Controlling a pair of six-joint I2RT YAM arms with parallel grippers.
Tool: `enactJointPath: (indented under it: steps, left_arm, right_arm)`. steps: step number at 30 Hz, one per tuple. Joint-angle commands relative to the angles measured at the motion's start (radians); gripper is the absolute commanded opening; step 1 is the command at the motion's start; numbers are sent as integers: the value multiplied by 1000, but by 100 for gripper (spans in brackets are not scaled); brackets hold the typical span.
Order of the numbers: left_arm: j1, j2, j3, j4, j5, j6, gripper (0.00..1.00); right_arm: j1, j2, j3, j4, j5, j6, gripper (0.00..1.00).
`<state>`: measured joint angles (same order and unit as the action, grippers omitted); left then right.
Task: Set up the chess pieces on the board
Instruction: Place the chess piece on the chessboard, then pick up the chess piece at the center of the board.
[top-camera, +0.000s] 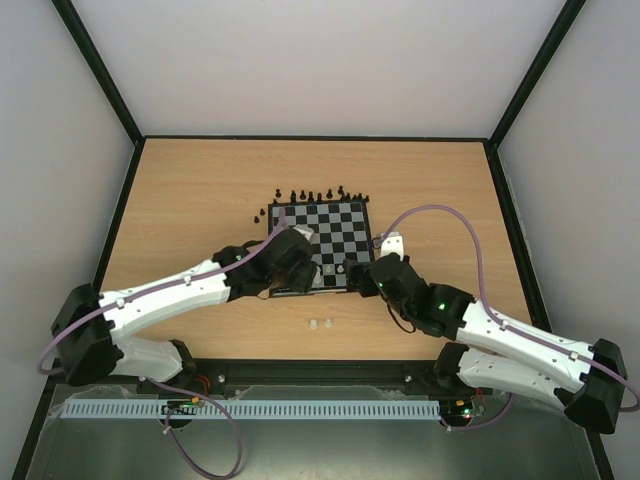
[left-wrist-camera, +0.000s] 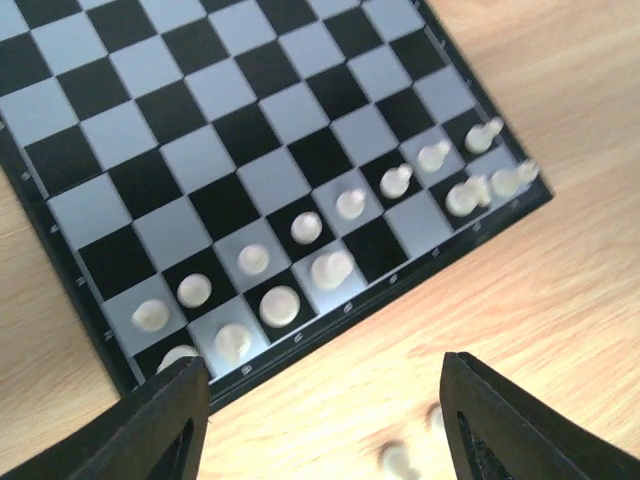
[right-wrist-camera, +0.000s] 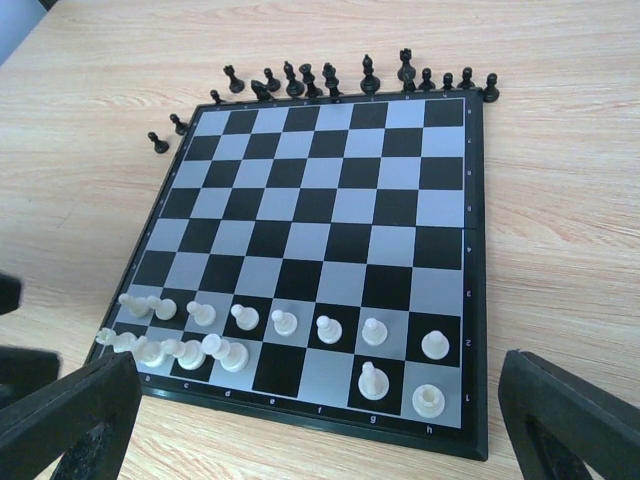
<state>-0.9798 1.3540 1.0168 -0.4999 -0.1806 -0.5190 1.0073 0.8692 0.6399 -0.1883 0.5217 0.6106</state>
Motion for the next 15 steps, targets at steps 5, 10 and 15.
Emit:
enactJointPath:
  steps: [5, 10, 15]
  left_arm:
    - [-6, -211, -213, 13, 25, -61, 79]
    - [-7, -295, -281, 45, 26, -91, 88]
    - [-7, -331, -304, 50, 24, -106, 99]
  right_arm:
    - [-2, 42, 0, 4, 9, 4, 98]
    - [-2, 85, 10, 4, 4, 3, 99]
    - [-2, 125, 18, 6, -4, 3, 99]
